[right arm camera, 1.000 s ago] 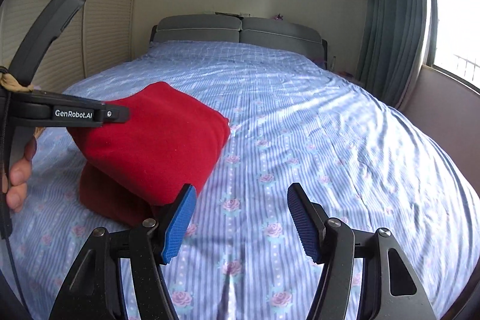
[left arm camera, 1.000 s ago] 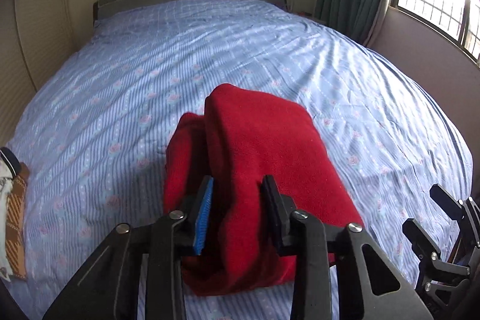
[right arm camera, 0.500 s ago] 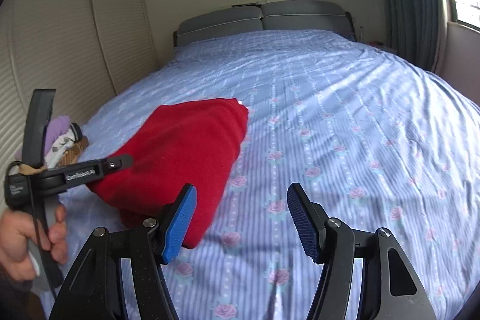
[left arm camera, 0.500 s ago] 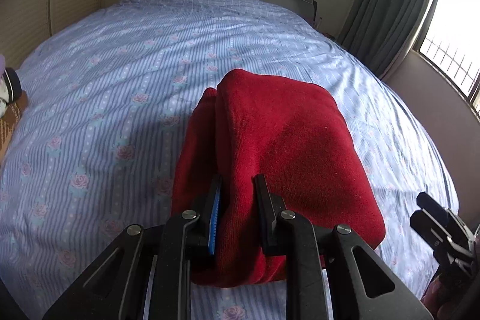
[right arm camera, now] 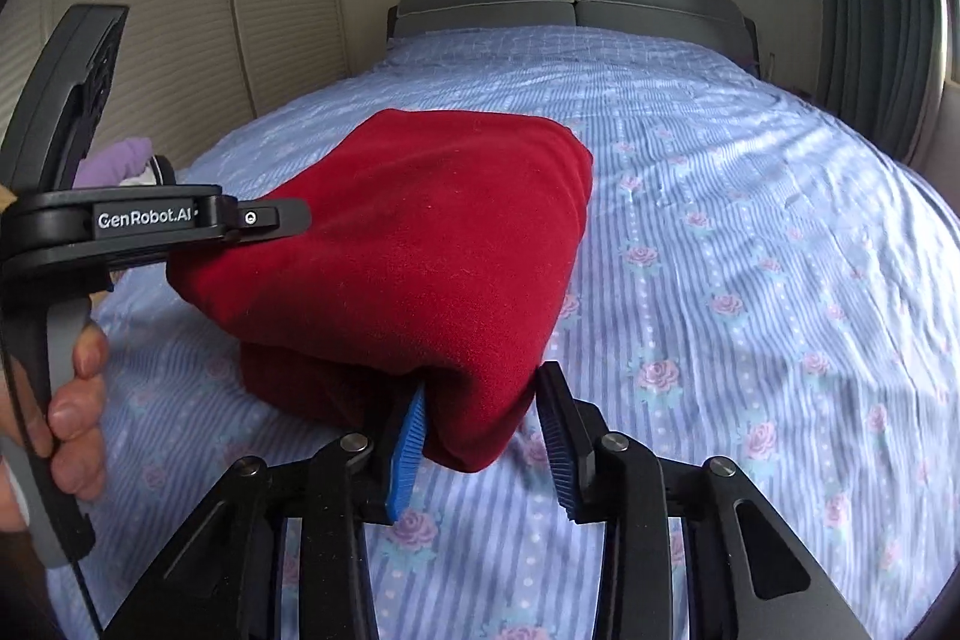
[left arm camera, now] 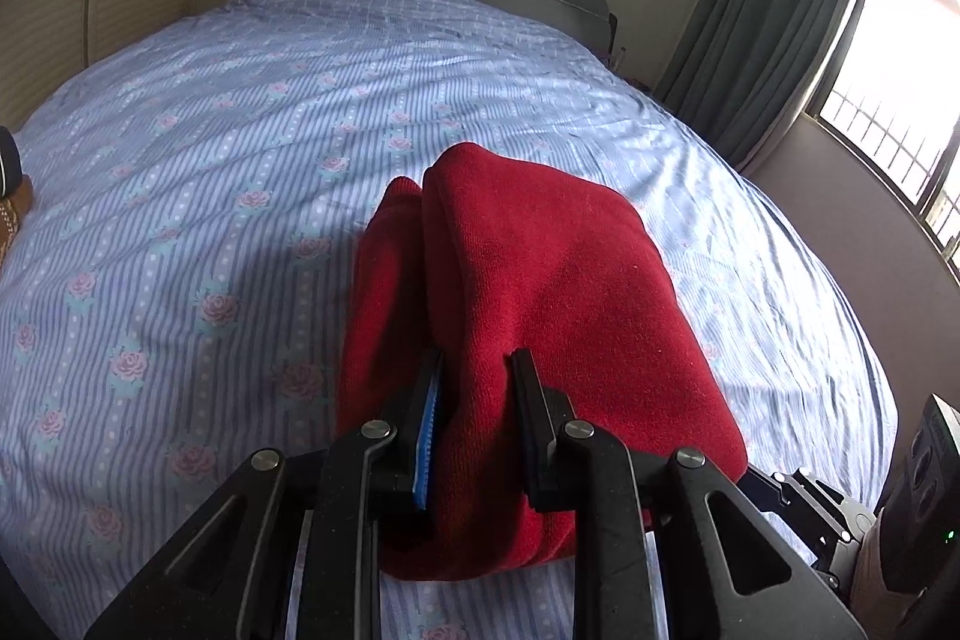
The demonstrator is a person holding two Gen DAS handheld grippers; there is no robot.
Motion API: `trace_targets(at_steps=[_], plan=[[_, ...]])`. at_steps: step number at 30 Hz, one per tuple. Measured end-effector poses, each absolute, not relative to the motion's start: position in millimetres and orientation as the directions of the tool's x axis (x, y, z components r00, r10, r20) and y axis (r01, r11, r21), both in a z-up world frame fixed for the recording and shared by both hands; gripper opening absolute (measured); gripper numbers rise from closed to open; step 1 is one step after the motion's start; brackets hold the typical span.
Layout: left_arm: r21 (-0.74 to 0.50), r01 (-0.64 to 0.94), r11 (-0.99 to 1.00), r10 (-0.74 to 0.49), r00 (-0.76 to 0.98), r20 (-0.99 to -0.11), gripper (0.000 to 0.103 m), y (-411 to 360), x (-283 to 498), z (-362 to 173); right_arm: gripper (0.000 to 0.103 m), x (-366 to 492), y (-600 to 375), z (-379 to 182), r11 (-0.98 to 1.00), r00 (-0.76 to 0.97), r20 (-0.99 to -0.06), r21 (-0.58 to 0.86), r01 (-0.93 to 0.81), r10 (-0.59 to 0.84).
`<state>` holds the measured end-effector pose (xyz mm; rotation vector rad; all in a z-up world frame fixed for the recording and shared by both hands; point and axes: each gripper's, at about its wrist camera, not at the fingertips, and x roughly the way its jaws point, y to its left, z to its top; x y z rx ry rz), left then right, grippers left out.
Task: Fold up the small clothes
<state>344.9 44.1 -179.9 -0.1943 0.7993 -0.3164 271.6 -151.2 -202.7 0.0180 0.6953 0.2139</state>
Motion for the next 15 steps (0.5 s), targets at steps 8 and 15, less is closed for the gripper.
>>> trace_targets(at_steps=[8, 15], plan=[[-0.253, 0.199, 0.947, -0.319, 0.670, -0.670, 0.030, 38, 340, -211, 0.030, 282, -186, -243, 0.949, 0.662, -0.690, 0.296, -0.113, 0.294], [-0.247, 0.206, 0.947, -0.318, 0.715, -0.623, 0.031, 33, 324, -173, 0.036, 264, -183, -224, 0.942, 0.664, -0.673, 0.288, -0.172, 0.327]])
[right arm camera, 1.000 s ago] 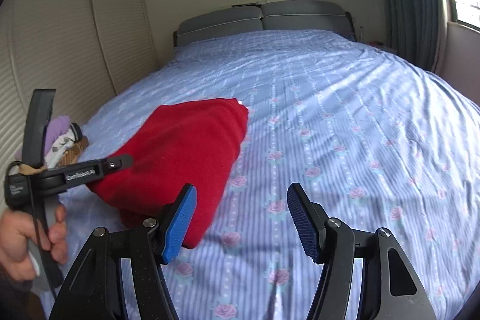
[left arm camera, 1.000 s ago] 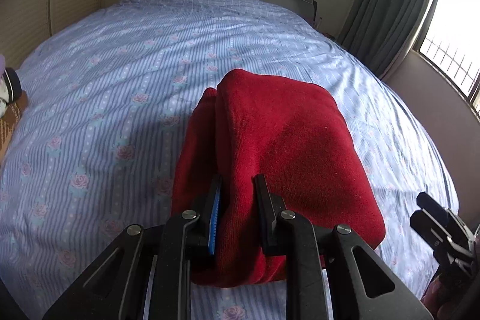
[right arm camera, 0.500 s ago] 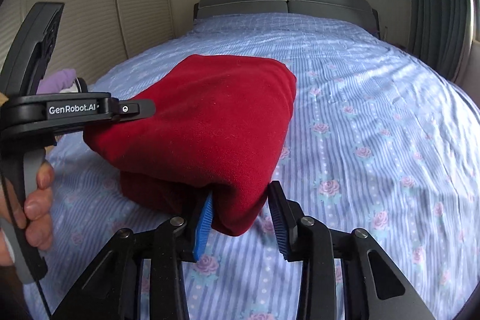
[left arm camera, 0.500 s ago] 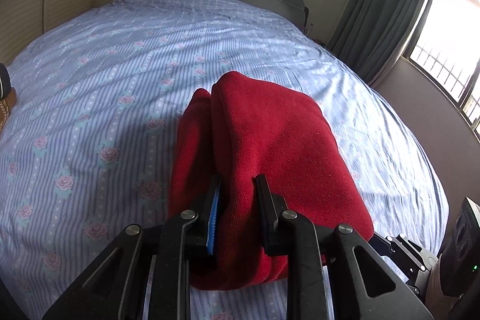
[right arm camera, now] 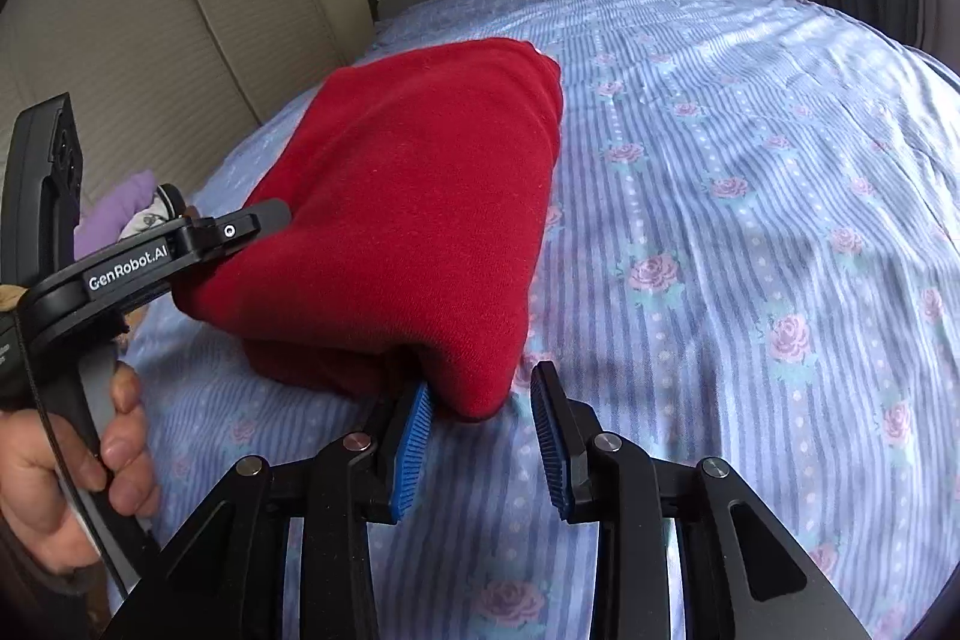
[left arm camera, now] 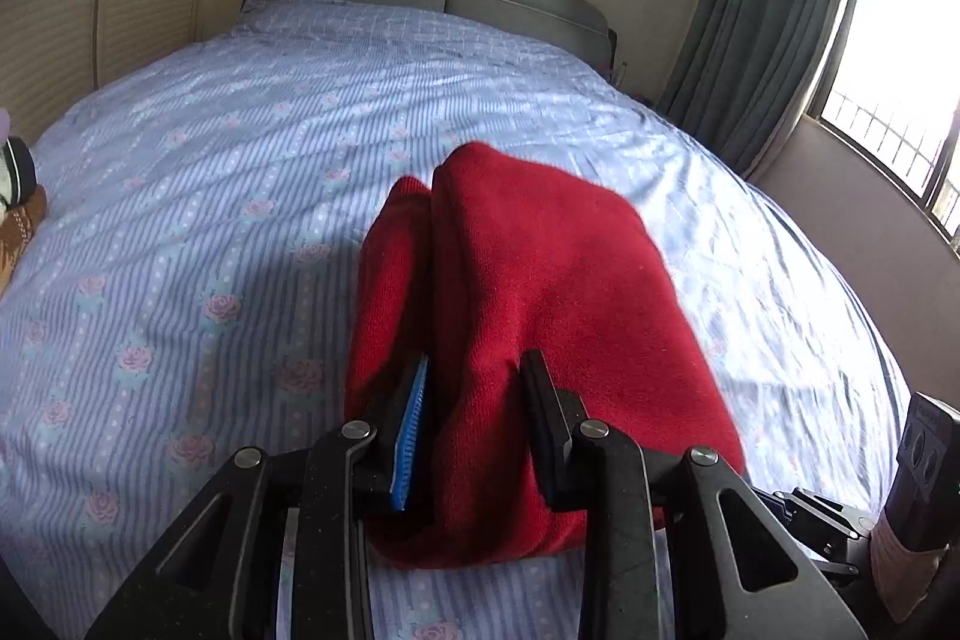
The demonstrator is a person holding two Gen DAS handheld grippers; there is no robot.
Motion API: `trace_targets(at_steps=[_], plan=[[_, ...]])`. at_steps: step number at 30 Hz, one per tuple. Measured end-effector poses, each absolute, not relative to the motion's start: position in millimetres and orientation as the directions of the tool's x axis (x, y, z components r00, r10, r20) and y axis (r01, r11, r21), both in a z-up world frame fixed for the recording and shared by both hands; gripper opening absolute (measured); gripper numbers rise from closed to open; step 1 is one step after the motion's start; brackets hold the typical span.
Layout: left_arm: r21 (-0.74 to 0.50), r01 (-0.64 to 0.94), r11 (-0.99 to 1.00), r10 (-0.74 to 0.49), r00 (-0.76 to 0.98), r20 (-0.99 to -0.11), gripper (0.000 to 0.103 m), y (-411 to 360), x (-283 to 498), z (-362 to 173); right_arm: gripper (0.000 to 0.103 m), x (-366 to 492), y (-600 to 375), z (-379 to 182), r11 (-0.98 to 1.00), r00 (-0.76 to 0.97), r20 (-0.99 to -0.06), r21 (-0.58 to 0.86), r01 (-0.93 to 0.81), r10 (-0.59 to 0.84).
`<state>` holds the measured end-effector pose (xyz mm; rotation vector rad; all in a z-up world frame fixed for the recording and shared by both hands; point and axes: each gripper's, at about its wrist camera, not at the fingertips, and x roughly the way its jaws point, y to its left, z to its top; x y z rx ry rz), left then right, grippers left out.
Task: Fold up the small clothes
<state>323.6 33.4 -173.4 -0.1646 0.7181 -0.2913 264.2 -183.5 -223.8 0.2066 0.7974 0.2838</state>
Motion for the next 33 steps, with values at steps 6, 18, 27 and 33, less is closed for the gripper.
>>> trace_targets(at_steps=[6, 18, 27, 33], plan=[[-0.206, 0.285, 0.936, -0.351, 0.736, -0.578, 0.047, 21, 340, -131, 0.056, 246, -203, -183, 0.948, 0.745, -0.590, 0.250, -0.197, 0.311], [-0.263, 0.242, 0.934, -0.357, 0.619, -0.700, 0.039, 31, 430, -150, 0.057, 343, -212, -148, 0.955, 0.759, -0.595, 0.268, -0.125, 0.266], [-0.223, 0.273, 0.936, -0.344, 0.573, -0.743, 0.015, 25, 437, -169, 0.057, 371, -206, -172, 0.957, 0.703, -0.659, 0.267, -0.113, 0.267], [-0.211, 0.262, 0.942, -0.333, 0.628, -0.703, 0.012, 32, 423, -151, 0.057, 368, -214, -176, 0.952, 0.699, -0.660, 0.290, -0.101, 0.275]])
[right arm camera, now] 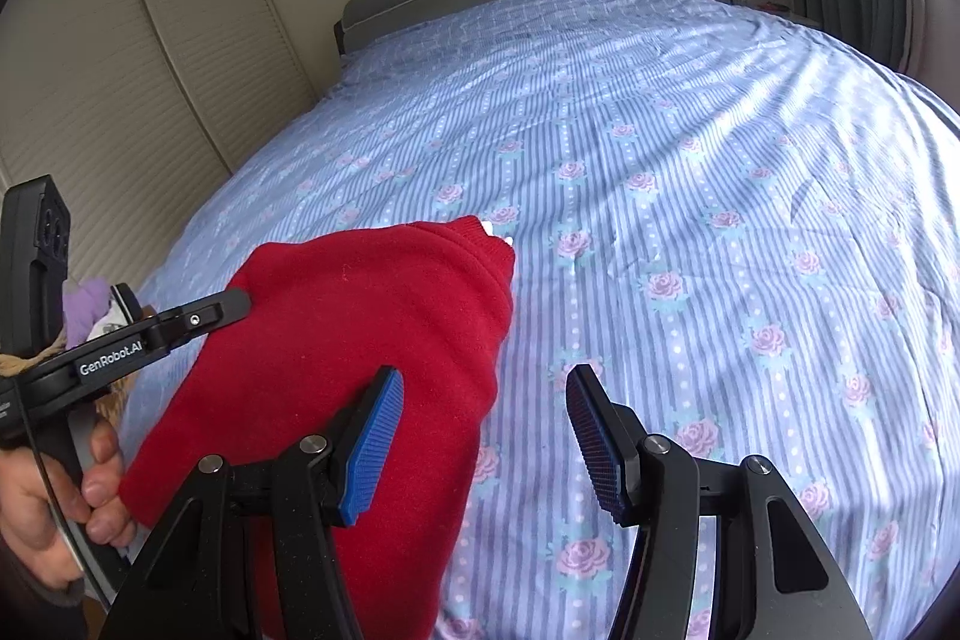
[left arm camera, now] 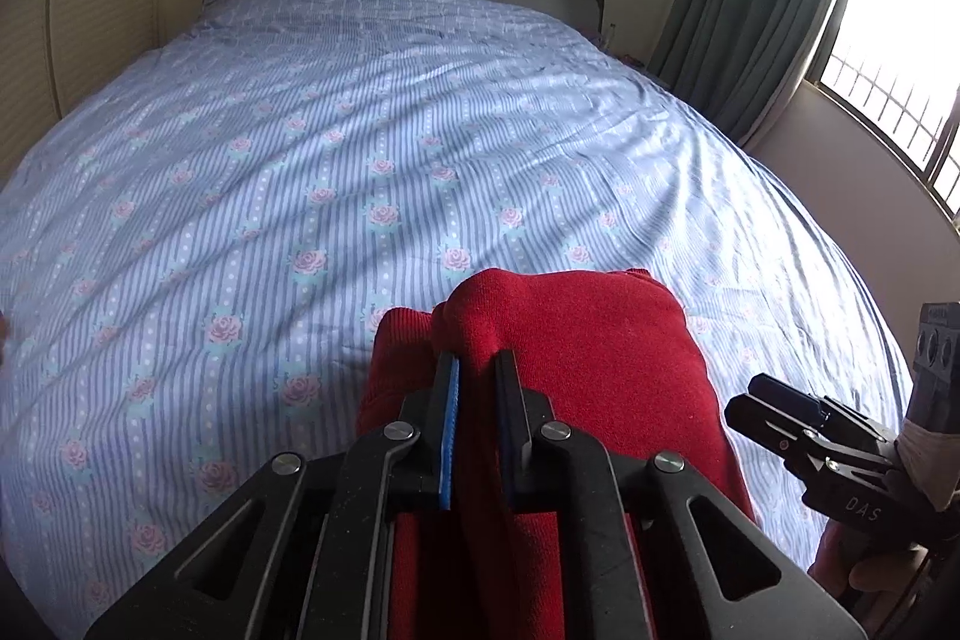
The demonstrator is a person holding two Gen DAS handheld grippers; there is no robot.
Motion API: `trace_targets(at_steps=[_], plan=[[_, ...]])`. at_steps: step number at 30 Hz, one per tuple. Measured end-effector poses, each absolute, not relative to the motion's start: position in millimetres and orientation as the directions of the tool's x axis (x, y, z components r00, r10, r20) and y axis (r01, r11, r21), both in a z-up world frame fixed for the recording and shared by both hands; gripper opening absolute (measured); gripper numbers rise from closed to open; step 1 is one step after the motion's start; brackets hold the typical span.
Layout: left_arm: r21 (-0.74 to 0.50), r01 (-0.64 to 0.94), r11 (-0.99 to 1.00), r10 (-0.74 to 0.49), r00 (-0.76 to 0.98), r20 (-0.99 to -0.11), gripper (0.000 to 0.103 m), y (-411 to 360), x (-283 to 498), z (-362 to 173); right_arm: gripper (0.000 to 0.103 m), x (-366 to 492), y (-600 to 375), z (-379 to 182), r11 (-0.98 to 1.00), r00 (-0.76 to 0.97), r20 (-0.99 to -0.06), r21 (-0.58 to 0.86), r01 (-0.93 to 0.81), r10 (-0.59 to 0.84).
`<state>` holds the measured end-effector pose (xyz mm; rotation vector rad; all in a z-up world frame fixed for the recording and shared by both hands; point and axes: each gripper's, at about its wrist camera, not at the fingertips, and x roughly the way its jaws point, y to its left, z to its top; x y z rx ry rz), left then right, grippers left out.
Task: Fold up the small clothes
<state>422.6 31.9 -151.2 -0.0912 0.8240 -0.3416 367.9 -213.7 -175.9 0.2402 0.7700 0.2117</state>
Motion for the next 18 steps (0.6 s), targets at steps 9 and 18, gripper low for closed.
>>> trace_targets(at_steps=[9, 18], plan=[[-0.177, 0.236, 0.956, -0.289, 0.627, -0.724, 0.012, 45, 424, -177, 0.057, 377, -191, -177, 0.958, 0.682, -0.676, 0.245, -0.151, 0.281], [-0.145, 0.234, 0.961, -0.265, 0.645, -0.717, 0.013, 38, 419, -188, 0.057, 385, -185, -192, 0.975, 0.635, -0.741, 0.189, -0.115, 0.218]])
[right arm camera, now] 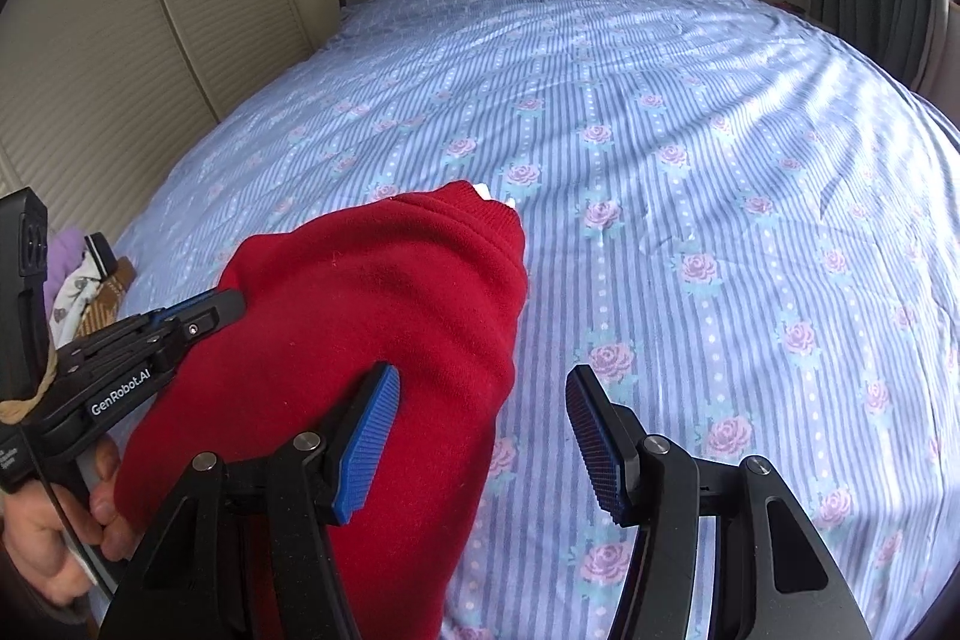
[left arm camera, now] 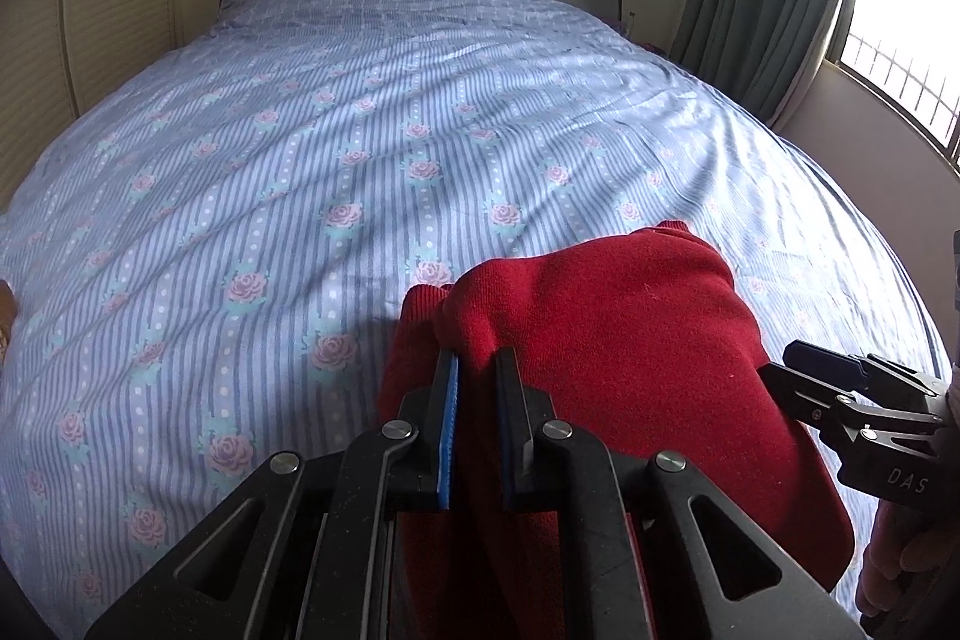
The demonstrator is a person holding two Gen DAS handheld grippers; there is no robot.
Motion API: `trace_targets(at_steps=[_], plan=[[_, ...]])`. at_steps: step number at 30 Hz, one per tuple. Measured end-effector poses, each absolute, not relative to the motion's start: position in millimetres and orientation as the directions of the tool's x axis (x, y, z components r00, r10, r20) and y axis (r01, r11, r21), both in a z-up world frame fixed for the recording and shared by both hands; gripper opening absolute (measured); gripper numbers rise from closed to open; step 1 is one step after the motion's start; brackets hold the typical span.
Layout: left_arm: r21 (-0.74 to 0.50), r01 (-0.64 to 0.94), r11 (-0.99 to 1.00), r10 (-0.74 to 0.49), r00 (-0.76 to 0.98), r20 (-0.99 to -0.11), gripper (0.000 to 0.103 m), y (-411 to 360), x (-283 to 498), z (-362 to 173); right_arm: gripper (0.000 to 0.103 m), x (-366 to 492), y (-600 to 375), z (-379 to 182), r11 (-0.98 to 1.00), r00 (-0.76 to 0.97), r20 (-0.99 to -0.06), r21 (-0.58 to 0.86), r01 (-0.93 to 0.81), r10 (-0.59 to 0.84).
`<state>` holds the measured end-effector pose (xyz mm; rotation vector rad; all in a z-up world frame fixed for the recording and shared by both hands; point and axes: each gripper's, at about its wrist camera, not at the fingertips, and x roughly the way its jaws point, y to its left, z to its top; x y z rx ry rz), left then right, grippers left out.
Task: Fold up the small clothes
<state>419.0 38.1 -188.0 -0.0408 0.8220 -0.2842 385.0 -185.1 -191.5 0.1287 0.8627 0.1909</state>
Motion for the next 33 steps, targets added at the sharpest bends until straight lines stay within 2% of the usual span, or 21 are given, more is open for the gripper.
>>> trace_targets(at_steps=[3, 5, 7, 9, 12, 20, 22, 28, 33], plan=[[-0.152, 0.246, 0.957, -0.279, 0.651, -0.706, 0.021, 38, 411, -174, 0.057, 380, -187, -181, 0.976, 0.647, -0.731, 0.186, -0.114, 0.215], [-0.133, 0.270, 0.954, -0.283, 0.654, -0.702, 0.042, 36, 402, -166, 0.059, 375, -190, -174, 0.971, 0.653, -0.721, 0.208, -0.115, 0.232], [-0.115, 0.279, 0.953, -0.277, 0.658, -0.700, 0.055, 36, 392, -160, 0.064, 367, -193, -168, 0.964, 0.662, -0.705, 0.236, -0.121, 0.256], [-0.144, 0.278, 0.950, -0.296, 0.650, -0.700, 0.055, 41, 382, -157, 0.074, 357, -195, -162, 0.957, 0.677, -0.683, 0.262, -0.127, 0.277], [-0.225, 0.257, 0.940, -0.339, 0.626, -0.702, 0.060, 52, 371, -158, 0.082, 344, -197, -160, 0.939, 0.681, -0.654, 0.307, -0.158, 0.329], [-0.260, 0.225, 0.939, -0.344, 0.606, -0.717, 0.061, 61, 357, -182, 0.085, 335, -207, -190, 0.909, 0.623, -0.681, 0.398, -0.126, 0.385], [-0.273, 0.221, 0.936, -0.351, 0.599, -0.719, 0.062, 62, 357, -187, 0.088, 336, -210, -197, 0.893, 0.610, -0.678, 0.435, -0.114, 0.409], [-0.386, 0.175, 0.906, -0.412, 0.578, -0.704, 0.068, 76, 361, -211, 0.090, 348, -216, -218, 0.809, 0.556, -0.638, 0.578, -0.111, 0.532], [-0.446, 0.166, 0.879, -0.454, 0.575, -0.680, 0.074, 77, 363, -223, 0.092, 360, -212, -228, 0.758, 0.519, -0.606, 0.638, -0.136, 0.603]])
